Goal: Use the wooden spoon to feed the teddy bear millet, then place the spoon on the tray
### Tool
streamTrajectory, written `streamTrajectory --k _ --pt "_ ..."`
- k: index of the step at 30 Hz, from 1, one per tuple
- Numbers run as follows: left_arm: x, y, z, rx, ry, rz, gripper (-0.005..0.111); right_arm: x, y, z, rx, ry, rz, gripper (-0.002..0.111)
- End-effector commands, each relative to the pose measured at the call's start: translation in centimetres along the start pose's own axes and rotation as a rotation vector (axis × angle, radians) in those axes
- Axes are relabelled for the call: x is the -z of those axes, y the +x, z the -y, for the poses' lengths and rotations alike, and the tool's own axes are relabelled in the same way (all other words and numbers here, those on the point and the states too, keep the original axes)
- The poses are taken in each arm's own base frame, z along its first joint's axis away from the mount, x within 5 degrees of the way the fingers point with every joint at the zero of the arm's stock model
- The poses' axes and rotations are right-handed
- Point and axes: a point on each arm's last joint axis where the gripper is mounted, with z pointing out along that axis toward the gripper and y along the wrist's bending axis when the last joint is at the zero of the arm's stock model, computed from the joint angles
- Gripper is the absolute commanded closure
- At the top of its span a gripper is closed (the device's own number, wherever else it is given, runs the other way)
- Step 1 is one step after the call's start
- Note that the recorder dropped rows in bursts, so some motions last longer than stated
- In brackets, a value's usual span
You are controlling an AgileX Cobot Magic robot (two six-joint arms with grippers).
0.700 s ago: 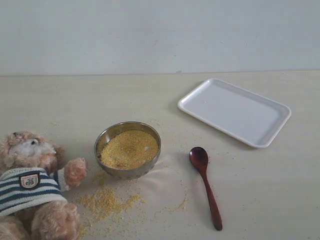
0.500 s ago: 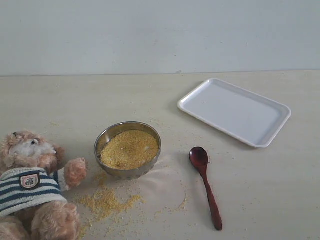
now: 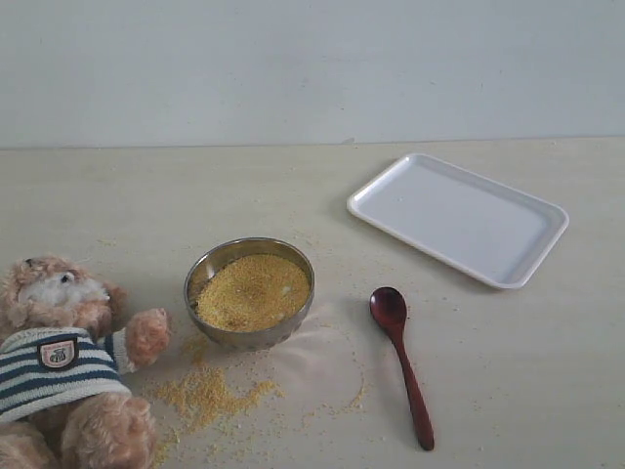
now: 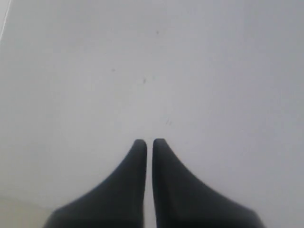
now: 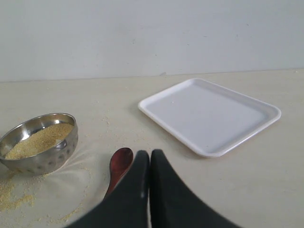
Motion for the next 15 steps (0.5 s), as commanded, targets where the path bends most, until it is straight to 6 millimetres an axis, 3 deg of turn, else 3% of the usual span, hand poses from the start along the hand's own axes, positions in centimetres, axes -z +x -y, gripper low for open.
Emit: streamTrajectory --k 1,5,11,15 --pt "0.0 0.1 0.0 0.359 -0.012 -0.019 0.102 0.0 -0.1 0.0 0.002 0.002 0.008 0.108" --pt "0.6 3.0 -0.8 0.411 -0.165 -0.317 0.102 0.0 -0.1 0.0 0.002 0.002 0.008 0.108" --pt "0.7 3.3 -0.9 0.466 -0.191 -0.351 0.102 0.0 -0.1 0.0 0.002 0.002 0.008 0.108" --pt "1.4 4.6 -1.1 0.477 -0.266 -0.506 0.102 0.0 -0.1 0.0 0.002 0.002 0.008 0.108"
